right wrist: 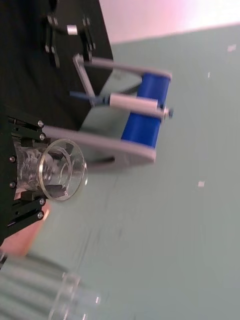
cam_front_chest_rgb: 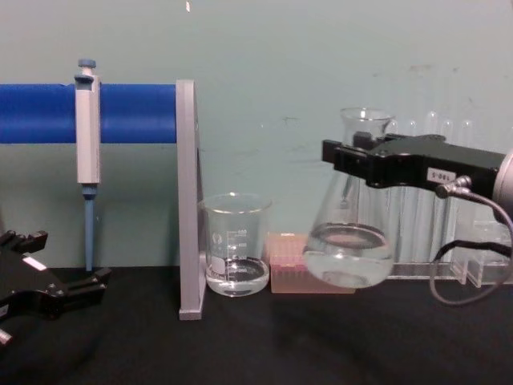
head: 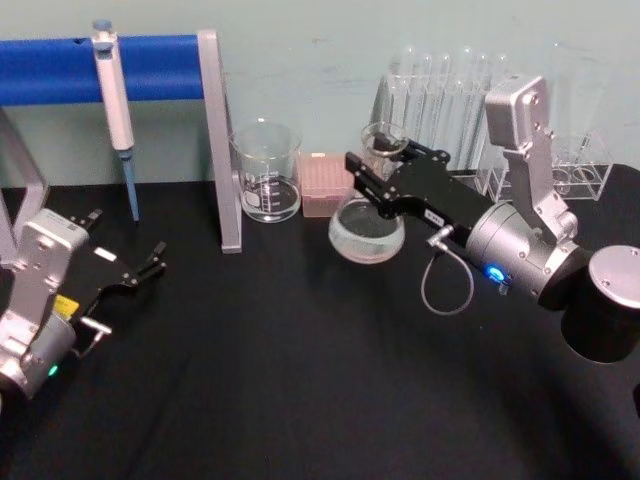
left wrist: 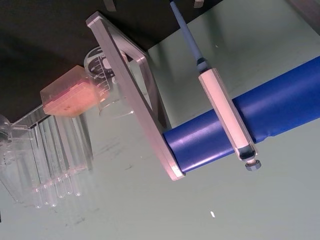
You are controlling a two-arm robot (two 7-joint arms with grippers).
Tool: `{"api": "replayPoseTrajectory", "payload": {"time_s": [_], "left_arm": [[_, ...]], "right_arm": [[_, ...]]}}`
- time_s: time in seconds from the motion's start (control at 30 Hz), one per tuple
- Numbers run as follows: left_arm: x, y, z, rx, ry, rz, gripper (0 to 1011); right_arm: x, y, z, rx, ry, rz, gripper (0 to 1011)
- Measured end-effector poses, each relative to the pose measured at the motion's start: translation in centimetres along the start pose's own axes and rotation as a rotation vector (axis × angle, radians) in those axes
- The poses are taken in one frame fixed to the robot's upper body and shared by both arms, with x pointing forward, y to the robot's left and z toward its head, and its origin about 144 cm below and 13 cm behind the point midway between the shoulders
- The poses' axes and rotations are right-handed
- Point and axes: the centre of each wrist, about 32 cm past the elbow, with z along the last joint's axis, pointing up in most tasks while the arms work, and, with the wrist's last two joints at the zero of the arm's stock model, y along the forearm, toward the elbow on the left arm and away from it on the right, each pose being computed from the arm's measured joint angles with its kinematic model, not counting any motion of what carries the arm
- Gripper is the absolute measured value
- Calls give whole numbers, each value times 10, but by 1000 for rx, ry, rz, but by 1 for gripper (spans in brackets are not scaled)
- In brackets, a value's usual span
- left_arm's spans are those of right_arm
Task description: Grasp the erlenmeyer flask with one hand, shake it three times, then place it back.
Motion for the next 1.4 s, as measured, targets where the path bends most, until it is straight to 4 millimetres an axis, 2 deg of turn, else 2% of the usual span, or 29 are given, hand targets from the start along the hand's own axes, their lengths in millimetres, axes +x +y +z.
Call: {"api": "replayPoseTrajectory", "payload": {"time_s": [0.83, 1.4], "left_arm": [[0, 0, 0, 0, 0, 0, 1001], [0, 0, 0, 0, 0, 0, 1001]], "right_arm": [[-6, 0, 5, 24, -9, 451, 456], [-11, 0, 7, 29, -31, 663, 456]]}}
